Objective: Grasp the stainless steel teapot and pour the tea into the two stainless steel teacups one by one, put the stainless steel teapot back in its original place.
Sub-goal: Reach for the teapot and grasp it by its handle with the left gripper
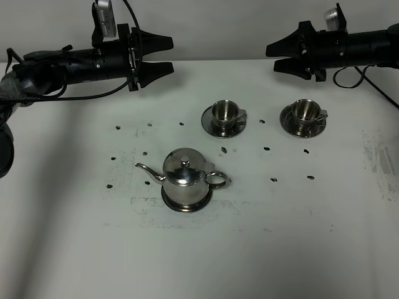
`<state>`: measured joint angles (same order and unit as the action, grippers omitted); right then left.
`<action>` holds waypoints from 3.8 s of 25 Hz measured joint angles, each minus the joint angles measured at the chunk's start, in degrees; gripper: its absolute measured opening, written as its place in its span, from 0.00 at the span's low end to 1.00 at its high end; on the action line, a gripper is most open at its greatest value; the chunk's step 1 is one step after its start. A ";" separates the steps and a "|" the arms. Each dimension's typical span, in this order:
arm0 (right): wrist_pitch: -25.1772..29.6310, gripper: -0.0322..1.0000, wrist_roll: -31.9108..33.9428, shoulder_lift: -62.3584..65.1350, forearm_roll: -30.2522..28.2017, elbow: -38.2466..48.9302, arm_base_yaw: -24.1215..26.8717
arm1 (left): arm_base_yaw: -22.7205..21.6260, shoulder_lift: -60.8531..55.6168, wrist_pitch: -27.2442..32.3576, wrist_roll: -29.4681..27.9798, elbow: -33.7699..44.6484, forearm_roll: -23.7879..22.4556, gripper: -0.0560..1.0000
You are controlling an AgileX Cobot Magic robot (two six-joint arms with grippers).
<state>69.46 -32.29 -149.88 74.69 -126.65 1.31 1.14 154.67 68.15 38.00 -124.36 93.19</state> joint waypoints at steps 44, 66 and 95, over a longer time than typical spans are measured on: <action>-5.16 0.47 10.05 45.46 -57.34 33.04 0.00 | 12.97 -36.25 -18.12 -16.48 19.47 -83.17 0.60; -7.06 0.47 24.46 111.76 -70.46 71.54 0.00 | 43.50 -37.53 -19.65 -5.28 19.57 -97.22 0.56; -5.13 0.47 27.63 146.39 -70.20 96.73 0.00 | 46.55 -30.06 -18.35 2.44 19.57 -103.17 0.56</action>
<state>64.34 -4.67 -3.49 4.49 -29.92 1.31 47.69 124.61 49.80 40.44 -104.80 -9.98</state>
